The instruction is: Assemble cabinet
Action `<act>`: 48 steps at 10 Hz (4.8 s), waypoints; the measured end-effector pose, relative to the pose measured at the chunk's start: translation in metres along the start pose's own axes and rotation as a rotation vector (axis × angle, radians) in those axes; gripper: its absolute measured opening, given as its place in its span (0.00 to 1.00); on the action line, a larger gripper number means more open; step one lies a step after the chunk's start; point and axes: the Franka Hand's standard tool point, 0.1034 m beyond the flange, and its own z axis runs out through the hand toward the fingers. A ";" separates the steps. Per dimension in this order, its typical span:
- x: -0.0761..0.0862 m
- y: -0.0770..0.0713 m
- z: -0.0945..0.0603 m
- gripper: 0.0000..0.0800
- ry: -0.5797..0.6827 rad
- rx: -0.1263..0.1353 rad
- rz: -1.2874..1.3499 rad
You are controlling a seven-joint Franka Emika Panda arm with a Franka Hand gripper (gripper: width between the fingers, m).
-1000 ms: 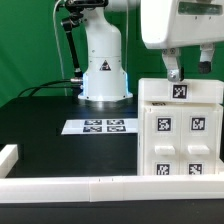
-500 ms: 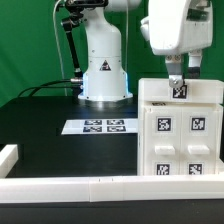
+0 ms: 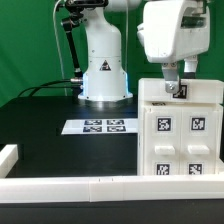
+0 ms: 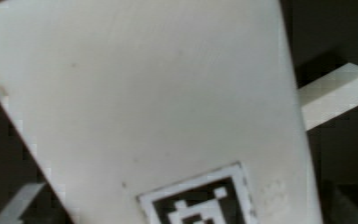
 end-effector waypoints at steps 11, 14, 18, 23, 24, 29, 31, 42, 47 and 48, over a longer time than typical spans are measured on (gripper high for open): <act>-0.002 0.003 0.001 0.70 0.073 -0.032 0.868; -0.001 0.003 0.001 0.70 0.085 -0.016 1.184; 0.000 0.005 0.001 0.70 0.113 -0.006 1.541; -0.001 0.006 0.002 0.70 0.120 0.030 2.003; -0.001 0.006 0.002 0.70 0.119 0.050 2.123; -0.002 0.005 0.003 0.70 0.077 0.136 2.482; -0.001 0.004 0.004 0.81 0.073 0.145 2.537; 0.005 0.009 -0.016 1.00 0.110 0.188 2.111; 0.007 0.008 -0.017 1.00 0.141 0.129 1.499; 0.008 0.006 -0.017 1.00 0.134 0.120 1.381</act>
Offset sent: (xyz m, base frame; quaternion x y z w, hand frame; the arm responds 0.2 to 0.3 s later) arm 0.0000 0.0000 0.0000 0.0000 0.0000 0.1938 0.9810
